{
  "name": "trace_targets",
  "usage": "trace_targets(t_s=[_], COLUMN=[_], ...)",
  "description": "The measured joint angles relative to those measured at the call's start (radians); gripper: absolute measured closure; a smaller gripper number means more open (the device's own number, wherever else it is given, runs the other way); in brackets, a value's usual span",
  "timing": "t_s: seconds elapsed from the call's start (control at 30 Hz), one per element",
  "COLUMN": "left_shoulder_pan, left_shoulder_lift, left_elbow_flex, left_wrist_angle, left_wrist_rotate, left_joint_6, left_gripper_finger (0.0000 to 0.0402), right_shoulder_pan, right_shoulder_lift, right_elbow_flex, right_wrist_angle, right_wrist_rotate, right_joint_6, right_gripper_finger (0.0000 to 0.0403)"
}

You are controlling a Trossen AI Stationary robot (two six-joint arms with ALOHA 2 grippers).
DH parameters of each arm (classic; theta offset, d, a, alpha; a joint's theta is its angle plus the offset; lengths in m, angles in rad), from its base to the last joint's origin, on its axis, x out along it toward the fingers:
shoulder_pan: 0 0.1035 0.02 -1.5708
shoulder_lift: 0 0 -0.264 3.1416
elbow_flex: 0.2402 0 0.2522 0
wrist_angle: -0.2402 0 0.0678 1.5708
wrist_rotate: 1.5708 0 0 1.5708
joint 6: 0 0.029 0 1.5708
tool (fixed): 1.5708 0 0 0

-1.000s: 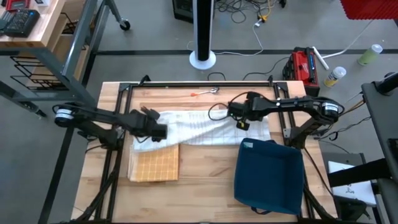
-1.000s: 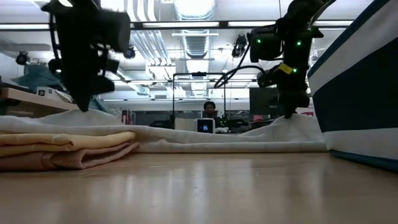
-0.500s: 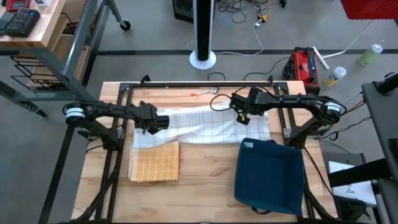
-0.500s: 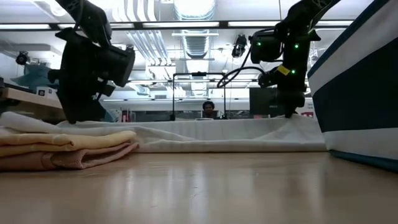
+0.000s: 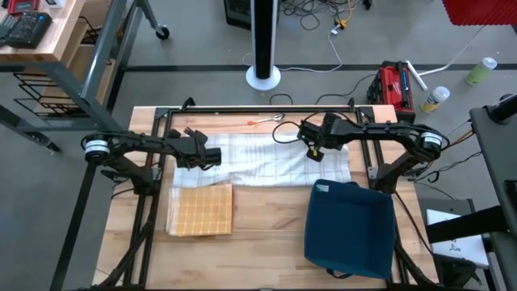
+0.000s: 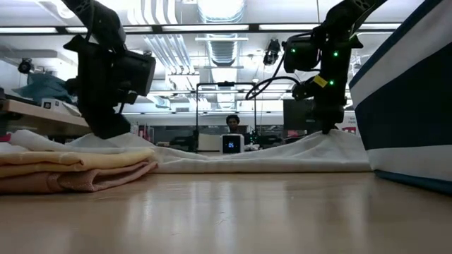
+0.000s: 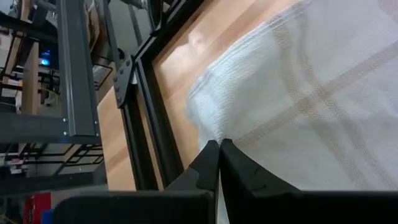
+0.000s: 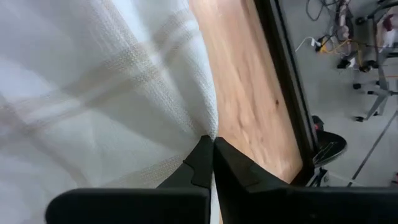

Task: Fold towel
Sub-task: Fold the white towel

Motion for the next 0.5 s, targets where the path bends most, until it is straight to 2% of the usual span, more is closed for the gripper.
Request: trace_targets(t_s=[0.2, 0.5], left_shoulder_pan=[0.004, 0.006], left_shoulder_lift=[-0.001, -0.004], left_elbow_flex=[-0.020, -0.022], left_wrist_angle=[-0.026, -0.059], left_wrist_rotate=[0.039, 0.049], left_joint_6=[0.000, 0.020], left_gripper_finger=[0.0401, 0.0374], right_shoulder_pan=[0.000, 0.000], right_shoulder_lift=[-0.002, -0.013], right_elbow_flex=[0.000, 0.000], right_wrist_angle=[0.005, -0.010], right_wrist_rotate=[0.076, 0.073], right_joint_6=[0.000, 0.005], right_gripper_finger=[0.0371, 0.0308])
